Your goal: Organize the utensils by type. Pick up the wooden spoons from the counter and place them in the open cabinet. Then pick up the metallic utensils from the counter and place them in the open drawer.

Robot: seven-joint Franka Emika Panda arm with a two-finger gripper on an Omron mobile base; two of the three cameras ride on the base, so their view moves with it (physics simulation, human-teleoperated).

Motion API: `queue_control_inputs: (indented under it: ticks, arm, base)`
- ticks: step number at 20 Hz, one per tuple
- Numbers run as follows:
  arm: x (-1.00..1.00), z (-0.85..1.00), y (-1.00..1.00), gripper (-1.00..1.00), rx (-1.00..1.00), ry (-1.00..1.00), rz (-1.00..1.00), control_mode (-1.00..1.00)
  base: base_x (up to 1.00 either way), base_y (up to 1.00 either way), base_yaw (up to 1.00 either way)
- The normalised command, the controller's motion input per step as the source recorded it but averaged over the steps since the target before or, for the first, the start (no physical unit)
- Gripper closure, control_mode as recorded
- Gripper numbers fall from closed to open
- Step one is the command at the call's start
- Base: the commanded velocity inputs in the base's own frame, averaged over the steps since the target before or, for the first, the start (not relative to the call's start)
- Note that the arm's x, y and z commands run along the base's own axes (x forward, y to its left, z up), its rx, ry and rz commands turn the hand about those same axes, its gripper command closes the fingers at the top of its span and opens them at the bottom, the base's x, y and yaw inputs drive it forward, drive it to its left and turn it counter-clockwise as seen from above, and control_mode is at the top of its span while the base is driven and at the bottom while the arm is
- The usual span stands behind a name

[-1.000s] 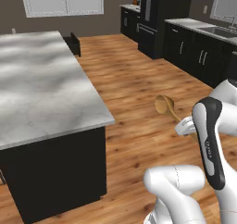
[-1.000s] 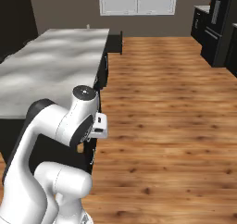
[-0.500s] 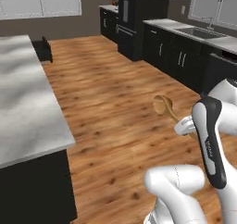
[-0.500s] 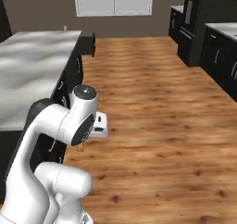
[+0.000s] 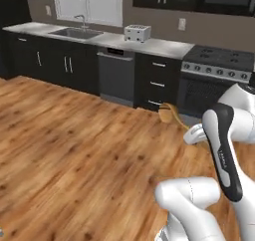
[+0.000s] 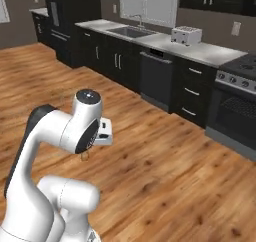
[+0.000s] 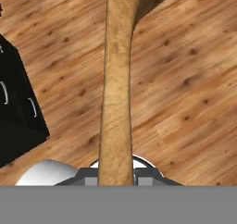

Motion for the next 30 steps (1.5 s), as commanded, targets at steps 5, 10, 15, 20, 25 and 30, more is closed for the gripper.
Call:
queue_control_inputs:
  ticks: [5, 10, 15, 20, 25, 30]
  arm:
    - [0.00, 0.00, 0.00, 1.00, 0.00, 0.00, 0.00, 1.00]
    - [0.00, 0.00, 0.00, 1.00, 0.00, 0.00, 0.00, 1.00]
    - [0.00, 0.00, 0.00, 1.00, 0.00, 0.00, 0.00, 1.00]
    - [0.00, 0.00, 0.00, 1.00, 0.00, 0.00, 0.00, 1.00]
    - [0.00, 0.00, 0.00, 1.00, 0.00, 0.00, 0.00, 1.00]
    - [0.00, 0.00, 0.00, 1.00, 0.00, 0.00, 0.00, 1.00]
  base:
    - [0.10, -0.04, -0.98]
    - [0.61, 0.02, -0.57]
    - [0.97, 0.14, -0.15]
    - [1.00, 0.04, -0.05]
    - [0.90, -0.11, -0.19]
    - [0.83, -0.33, -0.16]
